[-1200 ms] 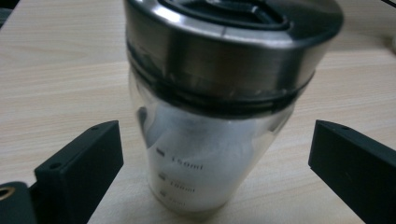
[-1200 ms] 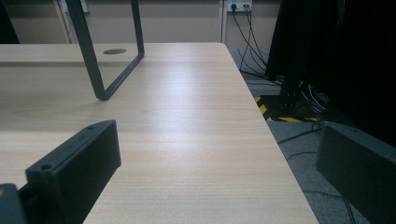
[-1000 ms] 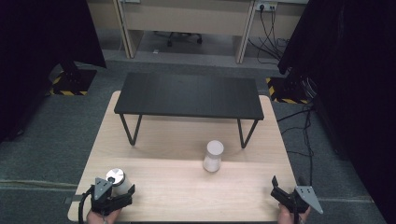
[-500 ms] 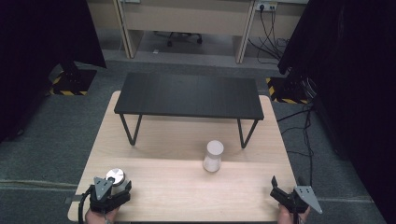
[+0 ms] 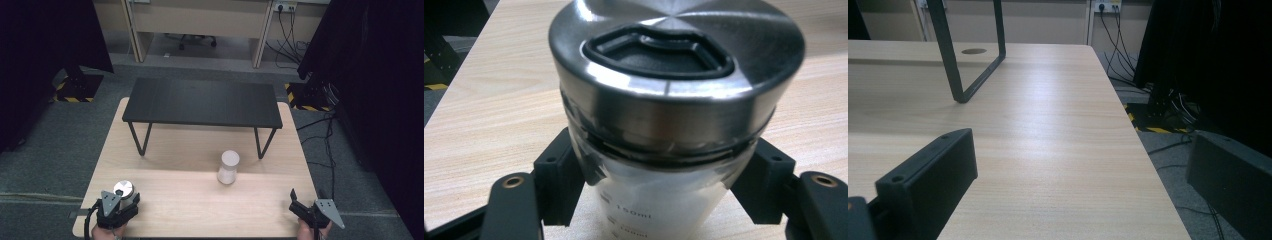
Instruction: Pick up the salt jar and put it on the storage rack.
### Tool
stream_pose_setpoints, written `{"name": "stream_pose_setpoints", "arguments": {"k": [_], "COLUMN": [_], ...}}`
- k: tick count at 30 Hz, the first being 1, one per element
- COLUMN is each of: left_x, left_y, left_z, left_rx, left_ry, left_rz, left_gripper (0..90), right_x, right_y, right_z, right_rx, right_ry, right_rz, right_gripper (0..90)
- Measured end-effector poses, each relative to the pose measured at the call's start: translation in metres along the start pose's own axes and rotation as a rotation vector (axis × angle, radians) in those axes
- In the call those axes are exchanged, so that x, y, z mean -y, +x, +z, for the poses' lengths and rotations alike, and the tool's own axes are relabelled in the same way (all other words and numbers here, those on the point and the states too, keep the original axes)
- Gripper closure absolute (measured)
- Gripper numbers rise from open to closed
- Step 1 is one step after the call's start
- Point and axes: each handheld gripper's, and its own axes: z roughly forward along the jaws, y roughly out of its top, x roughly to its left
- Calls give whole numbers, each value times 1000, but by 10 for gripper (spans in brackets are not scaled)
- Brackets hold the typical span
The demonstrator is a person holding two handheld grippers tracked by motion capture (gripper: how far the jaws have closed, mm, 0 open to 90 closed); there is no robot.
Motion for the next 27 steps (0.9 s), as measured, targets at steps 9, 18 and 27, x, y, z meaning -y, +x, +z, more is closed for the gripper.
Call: {"name": "stream_pose_setpoints", "arguments": {"k": [9,18,27], "left_x": [-2,-11,-33], "left_y": [1,0,-8], "left_z": [0,-2,-11], "left_rx": [5,9,15], "left_ry": [7,7,-16], "left_rz": [-15,-45,-15], "left_gripper": [308,308,309], "right_x": [-1,-1,0], "right_y": [1,0,-1], "right_z": [1,0,0], "right_rx": [2,0,-4], "right_ry": [5,4,-3], "right_rz": [-6,-5,4], "right_gripper": [3,3,3]}}
